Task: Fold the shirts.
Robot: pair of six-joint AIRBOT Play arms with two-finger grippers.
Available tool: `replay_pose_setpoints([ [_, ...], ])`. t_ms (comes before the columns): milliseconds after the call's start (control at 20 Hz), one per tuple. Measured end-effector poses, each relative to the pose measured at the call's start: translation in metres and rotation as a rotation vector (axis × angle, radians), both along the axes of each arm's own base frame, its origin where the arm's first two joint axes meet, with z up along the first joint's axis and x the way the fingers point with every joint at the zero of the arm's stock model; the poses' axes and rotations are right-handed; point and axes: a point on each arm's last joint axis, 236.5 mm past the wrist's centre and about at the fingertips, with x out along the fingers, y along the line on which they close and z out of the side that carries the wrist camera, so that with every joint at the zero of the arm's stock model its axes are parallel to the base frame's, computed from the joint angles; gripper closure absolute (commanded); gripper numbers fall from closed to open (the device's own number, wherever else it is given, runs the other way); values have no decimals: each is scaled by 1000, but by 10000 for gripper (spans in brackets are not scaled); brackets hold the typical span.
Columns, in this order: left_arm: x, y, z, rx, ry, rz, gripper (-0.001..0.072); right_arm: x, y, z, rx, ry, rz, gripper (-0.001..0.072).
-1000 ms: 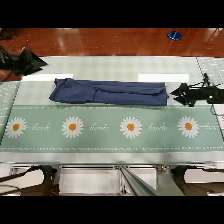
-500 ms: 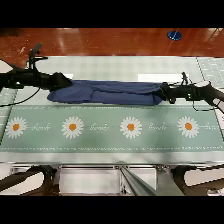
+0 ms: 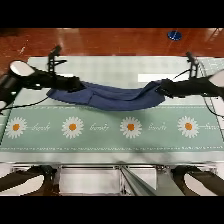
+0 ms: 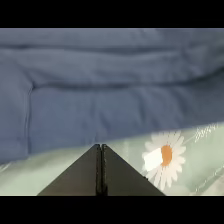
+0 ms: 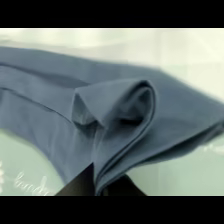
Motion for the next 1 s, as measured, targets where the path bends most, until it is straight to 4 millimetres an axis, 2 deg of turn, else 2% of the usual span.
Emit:
replay_pose_setpoints([
  [150, -2, -58, -12, -7, -5, -54, 685, -39, 12, 46, -2, -99, 17, 689],
  [300, -22, -130, -37, -7, 49, -164, 685, -71, 30, 74, 21, -158, 50, 689],
  [500, -84, -216, -77, 23, 176, -376, 685, -90, 53, 88, 51, -190, 96, 689],
  [600, -114, -243, -88, 39, 222, -468, 685, -92, 60, 92, 65, -204, 101, 689],
  [650, -125, -251, -89, 43, 238, -502, 685, -91, 61, 93, 67, -208, 99, 689],
  [700, -128, -257, -87, 39, 238, -519, 685, -91, 62, 95, 71, -213, 97, 689],
  [800, -118, -255, -80, 32, 243, -509, 685, -91, 64, 96, 78, -216, 95, 689],
  [900, -94, -238, -69, 19, 255, -463, 685, -90, 65, 97, 82, -220, 94, 689],
  [1000, -60, -207, -55, 4, 261, -391, 685, -88, 68, 97, 89, -214, 95, 689],
])
